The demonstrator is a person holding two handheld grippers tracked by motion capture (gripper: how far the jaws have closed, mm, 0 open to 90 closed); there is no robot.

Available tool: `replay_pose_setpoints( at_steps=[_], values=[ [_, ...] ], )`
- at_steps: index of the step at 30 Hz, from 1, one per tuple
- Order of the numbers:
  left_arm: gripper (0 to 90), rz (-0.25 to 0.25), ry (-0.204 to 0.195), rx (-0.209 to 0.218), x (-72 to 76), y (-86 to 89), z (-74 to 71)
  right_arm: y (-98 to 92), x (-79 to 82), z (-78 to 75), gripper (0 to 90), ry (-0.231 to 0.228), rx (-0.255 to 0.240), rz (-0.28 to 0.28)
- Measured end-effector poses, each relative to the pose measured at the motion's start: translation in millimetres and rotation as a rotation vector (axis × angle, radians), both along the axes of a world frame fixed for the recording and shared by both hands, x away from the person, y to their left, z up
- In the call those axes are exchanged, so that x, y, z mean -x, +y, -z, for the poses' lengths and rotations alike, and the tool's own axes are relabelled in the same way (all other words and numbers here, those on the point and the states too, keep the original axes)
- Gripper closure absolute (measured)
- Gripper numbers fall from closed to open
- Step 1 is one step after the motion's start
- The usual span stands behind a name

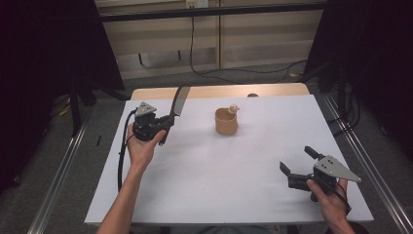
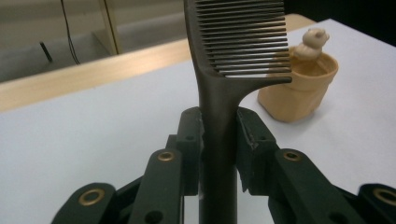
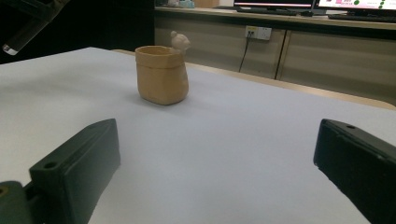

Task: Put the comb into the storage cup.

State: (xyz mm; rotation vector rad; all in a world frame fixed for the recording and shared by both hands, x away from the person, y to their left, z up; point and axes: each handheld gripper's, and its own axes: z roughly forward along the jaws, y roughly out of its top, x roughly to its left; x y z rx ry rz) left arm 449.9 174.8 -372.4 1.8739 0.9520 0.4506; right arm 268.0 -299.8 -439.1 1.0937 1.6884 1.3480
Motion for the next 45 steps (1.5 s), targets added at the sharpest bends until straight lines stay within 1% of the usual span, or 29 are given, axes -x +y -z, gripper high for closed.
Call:
replay_pose_setpoints(
  at_steps=[1, 3, 4, 5, 8, 9, 10, 12, 15, 16, 17, 18, 19, 20, 22, 23, 24, 28, 32, 34, 35, 37, 41, 42, 45],
  values=[
    [72.8, 0.003, -0.003, 0.003, 0.0, 1.5, -0.5, 0.0, 0.0, 0.0, 0.0, -0.001, -0.001, -0.001],
    [72.8, 0.003, -0.003, 0.027, 0.5, 2.2, -1.2, -0.1, 0.0, 0.0, 0.0, 0.001, -0.001, 0.000],
    [72.8, 0.001, -0.015, 0.025, 0.8, 2.6, -1.5, -0.1, 0.0, 0.0, 0.0, 0.000, -0.002, -0.001],
    [72.8, 0.001, -0.019, 0.022, 1.2, 3.1, -2.2, -0.1, 0.0, -0.1, 0.0, -0.003, -0.001, -0.002],
    [72.8, -0.001, -0.045, 0.040, 1.9, 3.1, -3.1, -0.2, 0.1, -0.2, 0.0, -0.003, -0.004, -0.001],
    [72.8, 0.007, -0.047, 0.053, 1.7, 3.2, -3.0, -0.3, 0.1, -0.2, 0.0, -0.004, -0.003, 0.000],
    [72.8, 0.003, -0.050, 0.058, 2.1, 3.1, -3.1, -0.4, 0.1, -0.2, 0.0, -0.004, -0.002, 0.004],
    [72.8, 0.015, -0.066, 0.052, 1.8, 2.3, -2.8, -0.5, 0.1, -0.3, 0.0, -0.005, -0.002, 0.004],
    [72.8, 0.020, -0.081, 0.057, 2.6, 0.8, -3.1, -0.4, 0.1, -0.3, 0.0, -0.006, -0.002, 0.004],
    [72.8, 0.015, -0.093, 0.069, 3.5, -0.3, -3.3, -0.3, 0.1, -0.2, 0.0, -0.005, -0.002, 0.004],
    [72.8, 0.021, -0.109, 0.077, 3.6, -0.9, -3.8, -0.3, 0.1, -0.2, 0.0, -0.005, -0.002, 0.003],
    [72.8, 0.020, -0.114, 0.080, 4.1, -1.3, -4.3, -0.3, 0.1, -0.3, 0.0, -0.005, -0.003, 0.003],
    [72.8, 0.019, -0.126, 0.083, 4.8, -2.2, -4.8, -0.3, 0.1, -0.2, 0.0, -0.006, -0.002, 0.004],
    [72.8, 0.024, -0.136, 0.076, 5.3, -2.5, -5.4, -0.4, 0.1, -0.2, 0.0, -0.005, -0.003, 0.004],
    [72.8, 0.021, -0.156, 0.087, 6.8, -4.6, -5.9, -0.6, 0.1, -0.3, 0.0, -0.005, -0.003, 0.005],
    [72.8, 0.028, -0.164, 0.098, 7.4, -6.0, -6.7, -0.4, -0.1, -0.1, 0.0, -0.005, -0.002, 0.006],
    [72.8, 0.028, -0.164, 0.098, 7.4, -6.0, -6.7, -0.4, -0.1, -0.1, 0.0, -0.005, -0.002, 0.006],
    [72.8, 0.037, -0.204, 0.114, 9.0, -9.9, -8.3, -0.4, -0.1, -0.2, 0.0, -0.004, -0.003, 0.006],
    [72.8, 0.053, -0.212, 0.141, 8.8, -11.5, -9.6, -0.5, -0.2, -0.2, 0.0, -0.003, -0.003, 0.006],
    [72.8, 0.059, -0.227, 0.142, 9.1, -11.8, -10.0, -0.4, -0.3, -0.1, 0.0, -0.003, -0.006, 0.004],
    [72.8, 0.062, -0.228, 0.152, 9.1, -12.7, -10.1, -0.4, -0.4, -0.1, 0.0, -0.003, -0.006, 0.004],
    [72.8, 0.065, -0.240, 0.155, 9.4, -13.5, -10.6, -0.4, -0.4, 0.0, 0.0, -0.003, -0.006, 0.004],
    [72.8, 0.078, -0.230, 0.170, 9.8, -16.7, -14.8, -0.2, -0.7, 0.0, 0.0, -0.004, -0.004, 0.006],
    [72.7, 0.085, -0.240, 0.164, 9.6, -17.5, -16.1, -0.3, -0.7, 0.0, 0.0, -0.004, -0.005, 0.007],
    [72.8, 0.097, -0.248, 0.170, 9.5, -23.4, -17.4, -0.3, -0.9, -0.1, 0.0, -0.004, -0.006, 0.009]
  ],
)
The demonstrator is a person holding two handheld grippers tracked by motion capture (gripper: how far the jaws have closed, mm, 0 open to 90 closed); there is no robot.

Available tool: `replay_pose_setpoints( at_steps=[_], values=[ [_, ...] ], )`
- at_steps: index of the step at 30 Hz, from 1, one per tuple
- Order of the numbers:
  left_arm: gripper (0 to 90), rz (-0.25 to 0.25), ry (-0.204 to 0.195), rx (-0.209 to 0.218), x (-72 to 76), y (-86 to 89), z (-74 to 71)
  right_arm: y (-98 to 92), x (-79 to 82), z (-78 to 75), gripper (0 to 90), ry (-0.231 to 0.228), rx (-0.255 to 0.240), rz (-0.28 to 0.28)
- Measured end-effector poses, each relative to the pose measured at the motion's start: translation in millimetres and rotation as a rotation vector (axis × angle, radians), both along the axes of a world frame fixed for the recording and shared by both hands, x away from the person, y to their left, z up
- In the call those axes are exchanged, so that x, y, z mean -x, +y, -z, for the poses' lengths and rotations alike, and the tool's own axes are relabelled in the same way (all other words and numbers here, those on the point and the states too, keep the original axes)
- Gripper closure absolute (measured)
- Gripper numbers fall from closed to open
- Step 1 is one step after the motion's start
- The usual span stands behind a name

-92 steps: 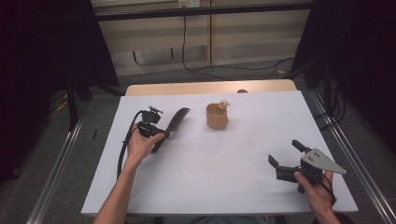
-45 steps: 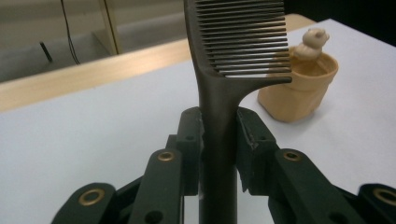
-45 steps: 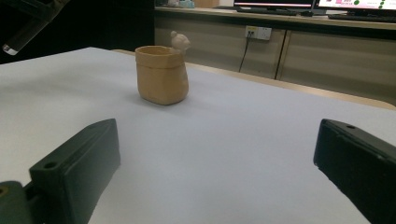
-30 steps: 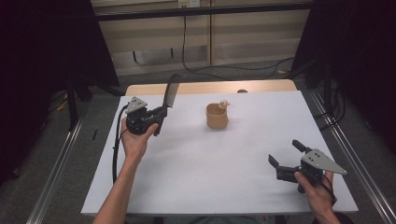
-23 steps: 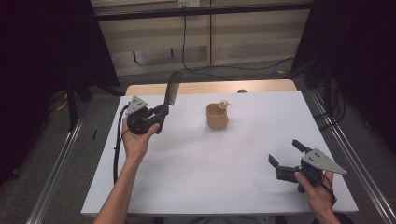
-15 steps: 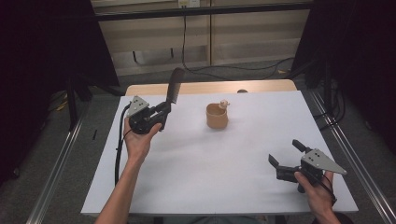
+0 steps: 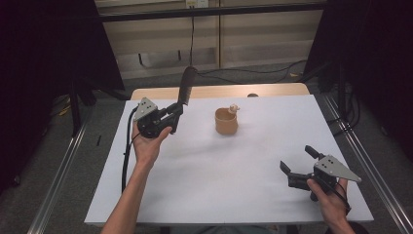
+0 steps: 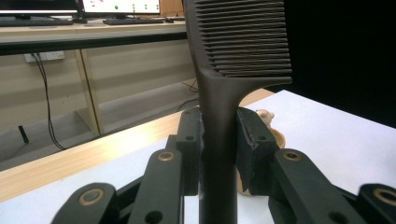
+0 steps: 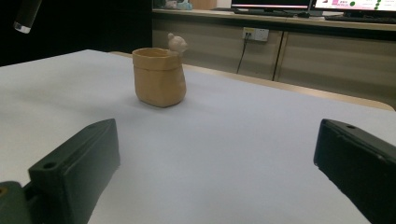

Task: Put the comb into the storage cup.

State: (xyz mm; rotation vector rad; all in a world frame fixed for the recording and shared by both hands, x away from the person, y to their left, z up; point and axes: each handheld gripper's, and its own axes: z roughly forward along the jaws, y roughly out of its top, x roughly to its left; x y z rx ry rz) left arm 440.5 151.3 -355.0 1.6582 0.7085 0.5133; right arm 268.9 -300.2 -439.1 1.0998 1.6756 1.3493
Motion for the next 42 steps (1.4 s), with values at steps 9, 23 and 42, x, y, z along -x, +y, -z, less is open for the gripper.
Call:
replay_pose_setpoints(
  at_steps=[9, 23, 42],
  values=[
    [72.8, 0.029, 0.008, -0.001, -3.6, -20.2, -1.0, -0.1, -0.8, 0.4, 0.0, 0.003, 0.000, -0.003],
    [72.8, 0.063, -0.006, 0.007, -10.9, -42.3, -0.9, -0.1, 1.1, -0.8, 0.0, -0.014, -0.005, -0.009],
    [72.8, 0.075, -0.012, 0.023, -28.6, -65.8, -2.1, 0.1, 1.4, -0.9, 0.0, -0.013, -0.008, -0.014]
  ],
)
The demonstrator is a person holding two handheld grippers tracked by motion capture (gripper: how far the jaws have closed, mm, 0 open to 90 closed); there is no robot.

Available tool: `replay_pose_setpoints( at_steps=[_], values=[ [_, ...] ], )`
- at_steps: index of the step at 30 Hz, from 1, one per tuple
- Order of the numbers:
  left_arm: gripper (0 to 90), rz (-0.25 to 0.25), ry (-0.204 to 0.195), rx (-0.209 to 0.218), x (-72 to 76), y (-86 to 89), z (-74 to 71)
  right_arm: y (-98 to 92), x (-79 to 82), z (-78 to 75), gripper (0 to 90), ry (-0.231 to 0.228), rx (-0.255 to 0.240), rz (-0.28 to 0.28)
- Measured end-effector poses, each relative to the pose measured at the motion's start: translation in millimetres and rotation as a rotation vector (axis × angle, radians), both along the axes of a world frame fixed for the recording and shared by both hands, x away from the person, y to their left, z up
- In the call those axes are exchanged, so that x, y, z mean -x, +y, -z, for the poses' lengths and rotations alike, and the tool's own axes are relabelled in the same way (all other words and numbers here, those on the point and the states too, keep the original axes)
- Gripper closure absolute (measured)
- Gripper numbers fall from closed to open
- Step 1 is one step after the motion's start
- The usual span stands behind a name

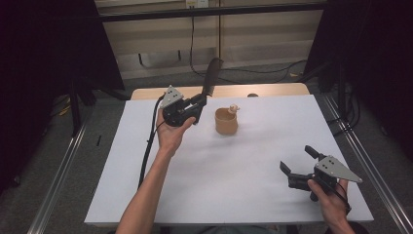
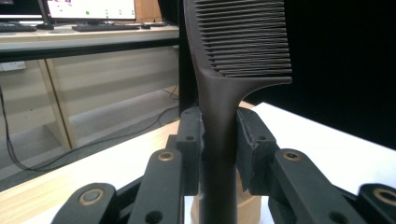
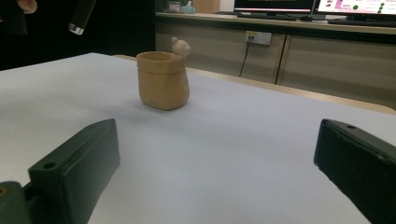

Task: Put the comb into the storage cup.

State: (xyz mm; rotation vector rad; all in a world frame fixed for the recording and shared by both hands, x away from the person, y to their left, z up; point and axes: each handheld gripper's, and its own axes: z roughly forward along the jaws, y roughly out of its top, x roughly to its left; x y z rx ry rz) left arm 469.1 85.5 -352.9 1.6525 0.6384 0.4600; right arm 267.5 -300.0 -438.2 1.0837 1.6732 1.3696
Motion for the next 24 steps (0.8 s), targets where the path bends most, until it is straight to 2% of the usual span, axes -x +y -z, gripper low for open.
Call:
replay_pose_setpoints(
  at_steps=[3, 5, 9, 11, 17, 21, 24],
  values=[
    [72.8, -0.002, -0.007, -0.006, -1.9, -7.5, 1.6, -0.3, 0.3, -0.2, 0.0, -0.004, 0.000, -0.002],
    [72.8, -0.019, 0.012, 0.009, -2.2, -11.9, 2.3, -0.3, 0.6, -0.2, 0.0, -0.002, -0.002, -0.002],
    [72.8, -0.010, 0.015, 0.011, -3.4, -19.5, 7.0, -0.1, 0.6, -0.1, 0.0, -0.001, -0.001, -0.005],
    [72.8, -0.008, 0.012, 0.008, -4.3, -21.9, 7.9, -0.1, 0.5, -0.1, 0.0, -0.004, -0.001, -0.005],
    [72.8, -0.008, -0.004, 0.041, -7.0, -25.8, 2.6, -0.1, 0.6, -0.2, 0.0, -0.002, -0.002, -0.006],
    [72.8, -0.004, -0.020, 0.033, -7.4, -30.7, 0.8, -0.4, 0.6, -0.2, 0.0, -0.001, -0.002, -0.004],
    [72.8, 0.004, -0.012, 0.046, -9.0, -33.7, 1.7, -0.4, 1.1, -0.3, 0.0, -0.003, -0.001, -0.004]
  ],
)
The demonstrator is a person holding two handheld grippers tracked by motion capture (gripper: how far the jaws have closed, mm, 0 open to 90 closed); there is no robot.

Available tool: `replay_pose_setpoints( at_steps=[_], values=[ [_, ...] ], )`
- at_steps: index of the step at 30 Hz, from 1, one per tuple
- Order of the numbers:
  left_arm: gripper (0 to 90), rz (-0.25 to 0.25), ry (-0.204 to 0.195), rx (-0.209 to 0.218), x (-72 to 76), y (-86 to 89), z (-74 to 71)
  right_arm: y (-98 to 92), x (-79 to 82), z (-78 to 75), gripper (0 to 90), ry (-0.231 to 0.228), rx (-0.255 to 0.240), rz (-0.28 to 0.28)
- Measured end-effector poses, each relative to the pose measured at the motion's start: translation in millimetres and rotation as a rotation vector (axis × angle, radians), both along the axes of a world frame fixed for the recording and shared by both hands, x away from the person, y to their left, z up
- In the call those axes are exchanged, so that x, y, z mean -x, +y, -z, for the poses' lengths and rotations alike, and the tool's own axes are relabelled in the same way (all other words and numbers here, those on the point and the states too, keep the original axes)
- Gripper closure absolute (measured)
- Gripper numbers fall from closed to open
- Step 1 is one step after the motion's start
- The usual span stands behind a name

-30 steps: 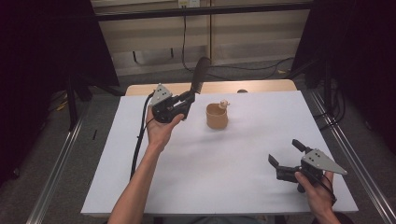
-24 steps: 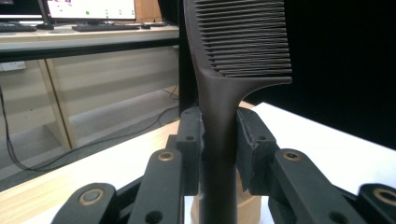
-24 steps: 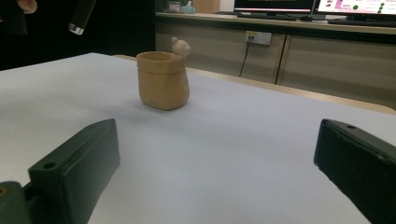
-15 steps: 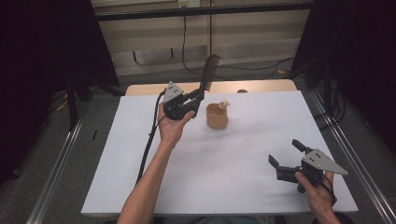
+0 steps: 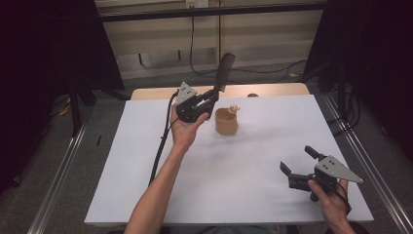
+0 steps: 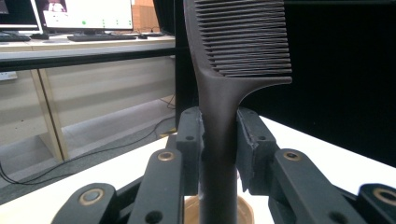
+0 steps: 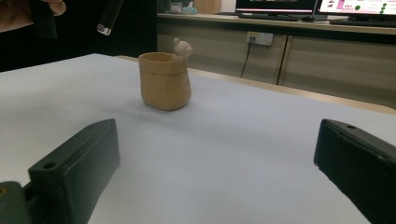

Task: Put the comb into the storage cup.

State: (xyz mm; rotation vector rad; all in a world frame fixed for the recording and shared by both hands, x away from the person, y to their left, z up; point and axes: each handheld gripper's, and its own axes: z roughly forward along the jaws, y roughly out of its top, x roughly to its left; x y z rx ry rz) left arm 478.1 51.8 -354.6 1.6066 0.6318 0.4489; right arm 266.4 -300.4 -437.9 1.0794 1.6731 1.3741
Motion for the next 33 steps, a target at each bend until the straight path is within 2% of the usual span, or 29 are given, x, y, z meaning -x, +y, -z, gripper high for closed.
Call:
replay_pose_setpoints(
  at_steps=[4, 9, 12, 15, 17, 21, 23, 25, 27, 33],
  values=[
    [72.8, 0.017, -0.008, -0.016, -2.1, -4.0, 4.3, -0.2, -0.3, 0.1, 0.0, 0.001, 0.002, -0.001],
    [72.8, 0.019, -0.006, 0.020, -5.1, -8.4, 7.7, 0.1, -0.3, 0.2, 0.0, -0.001, 0.000, -0.003],
    [72.8, 0.025, 0.002, 0.020, -7.1, -11.6, 7.6, 0.0, -0.2, 0.1, 0.0, -0.001, 0.000, -0.003],
    [72.8, 0.033, -0.009, -0.008, -8.5, -16.2, 5.2, -0.1, -0.4, 0.2, 0.0, 0.001, 0.001, -0.004],
    [72.8, 0.042, -0.010, 0.006, -9.0, -19.5, 3.9, 0.0, -0.1, 0.1, 0.0, -0.001, 0.001, -0.005],
    [72.8, 0.041, -0.022, 0.004, -12.0, -24.7, 3.4, 0.1, -0.1, 0.1, 0.0, -0.001, -0.002, -0.007],
    [72.8, 0.047, -0.015, 0.016, -13.9, -27.9, 5.0, 0.4, 0.0, 0.2, 0.0, -0.001, -0.004, -0.010],
    [72.8, 0.049, -0.022, 0.000, -16.1, -29.7, 6.8, 0.4, -0.1, 0.3, 0.0, -0.001, -0.004, -0.009],
    [72.8, 0.046, -0.023, 0.020, -17.3, -32.2, 8.9, 0.3, -0.2, 0.2, 0.0, -0.001, -0.005, -0.010],
    [72.8, 0.036, -0.025, 0.014, -21.4, -36.4, 14.1, 0.4, 0.1, 0.1, 0.0, 0.003, -0.005, -0.008]
  ],
)
